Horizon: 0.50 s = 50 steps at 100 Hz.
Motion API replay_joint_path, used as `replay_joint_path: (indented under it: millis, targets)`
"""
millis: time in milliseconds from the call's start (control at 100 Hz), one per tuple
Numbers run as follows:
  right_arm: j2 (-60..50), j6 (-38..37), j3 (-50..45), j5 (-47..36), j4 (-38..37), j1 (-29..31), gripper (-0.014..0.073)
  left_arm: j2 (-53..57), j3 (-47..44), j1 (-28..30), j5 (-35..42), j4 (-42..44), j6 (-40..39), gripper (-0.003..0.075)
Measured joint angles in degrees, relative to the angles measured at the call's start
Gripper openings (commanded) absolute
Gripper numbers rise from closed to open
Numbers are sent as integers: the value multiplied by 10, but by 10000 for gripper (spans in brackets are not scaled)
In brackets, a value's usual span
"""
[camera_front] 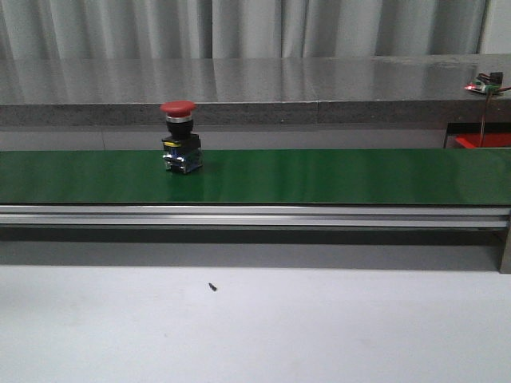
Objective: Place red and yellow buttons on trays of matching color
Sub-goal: 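Set the second red button on the belt and withdraw the left gripper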
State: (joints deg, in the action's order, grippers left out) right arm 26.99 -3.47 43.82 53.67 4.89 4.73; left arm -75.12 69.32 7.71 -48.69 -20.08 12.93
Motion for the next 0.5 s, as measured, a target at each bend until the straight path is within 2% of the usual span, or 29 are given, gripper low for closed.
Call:
replay_joint_path:
  millis: [350,500]
  targets:
    - [0,0,0,0,0,0,-17,120,-149,-37,56,6,0,-20]
    - [0,0,0,0,0,0,-18,160,-204,-84,65,14,0,-20]
